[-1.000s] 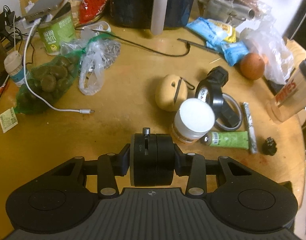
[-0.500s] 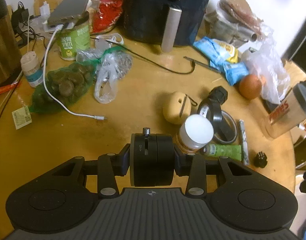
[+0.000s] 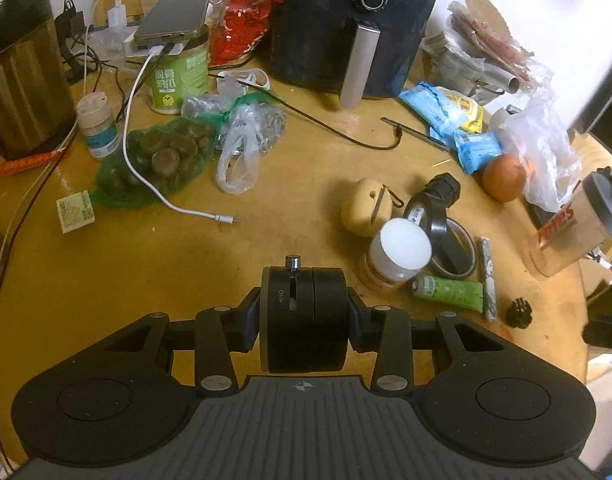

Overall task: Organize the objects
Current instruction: 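Lift the black roller off the table with the left tool, then grasp the black round pin plug with the right tool while the left tool holds the roller, then carry both objects over the cardboard box and open both tools to drop them, then move the left tool back over the table toward the white-lidded jar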

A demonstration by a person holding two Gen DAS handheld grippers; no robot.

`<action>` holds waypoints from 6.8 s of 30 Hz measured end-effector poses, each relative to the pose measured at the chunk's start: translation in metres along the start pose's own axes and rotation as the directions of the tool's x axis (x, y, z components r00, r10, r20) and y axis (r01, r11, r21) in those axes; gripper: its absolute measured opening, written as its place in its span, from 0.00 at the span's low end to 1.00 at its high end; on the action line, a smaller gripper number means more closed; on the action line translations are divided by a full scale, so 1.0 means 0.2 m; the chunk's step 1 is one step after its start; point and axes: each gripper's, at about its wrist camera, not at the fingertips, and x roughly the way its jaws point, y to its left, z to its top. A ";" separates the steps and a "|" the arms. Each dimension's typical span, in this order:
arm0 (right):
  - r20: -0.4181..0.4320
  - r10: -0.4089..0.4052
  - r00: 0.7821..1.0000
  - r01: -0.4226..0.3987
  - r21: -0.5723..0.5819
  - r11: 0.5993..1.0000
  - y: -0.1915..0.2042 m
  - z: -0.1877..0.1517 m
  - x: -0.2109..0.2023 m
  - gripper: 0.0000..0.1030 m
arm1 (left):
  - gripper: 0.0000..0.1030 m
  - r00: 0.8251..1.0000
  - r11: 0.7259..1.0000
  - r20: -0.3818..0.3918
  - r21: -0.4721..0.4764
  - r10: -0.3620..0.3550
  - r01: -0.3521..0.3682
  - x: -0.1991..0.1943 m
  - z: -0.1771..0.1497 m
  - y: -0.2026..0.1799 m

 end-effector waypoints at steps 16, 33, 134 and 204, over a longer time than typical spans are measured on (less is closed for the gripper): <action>-0.041 -0.143 0.989 0.139 -0.085 0.987 -0.09 0.08 0.29 1.00 | 0.39 0.999 0.998 0.017 -0.059 -0.030 0.031 -0.15 -0.09 -0.02; -0.064 -0.199 0.978 0.187 -0.158 0.970 -0.17 0.04 0.51 0.83 | 0.39 0.999 0.997 0.041 -0.081 -0.013 0.016 -0.23 -0.12 0.03; 0.005 0.087 0.996 -0.083 -0.246 0.966 0.27 -0.26 -0.05 1.00 | 0.52 0.992 0.990 -0.037 0.068 -0.122 0.124 -0.20 -0.28 -0.30; 0.158 -0.067 0.985 0.082 -0.091 0.992 -0.08 -0.09 -0.26 1.00 | 0.53 0.975 0.978 0.150 0.153 -0.166 0.143 -0.21 0.05 -0.25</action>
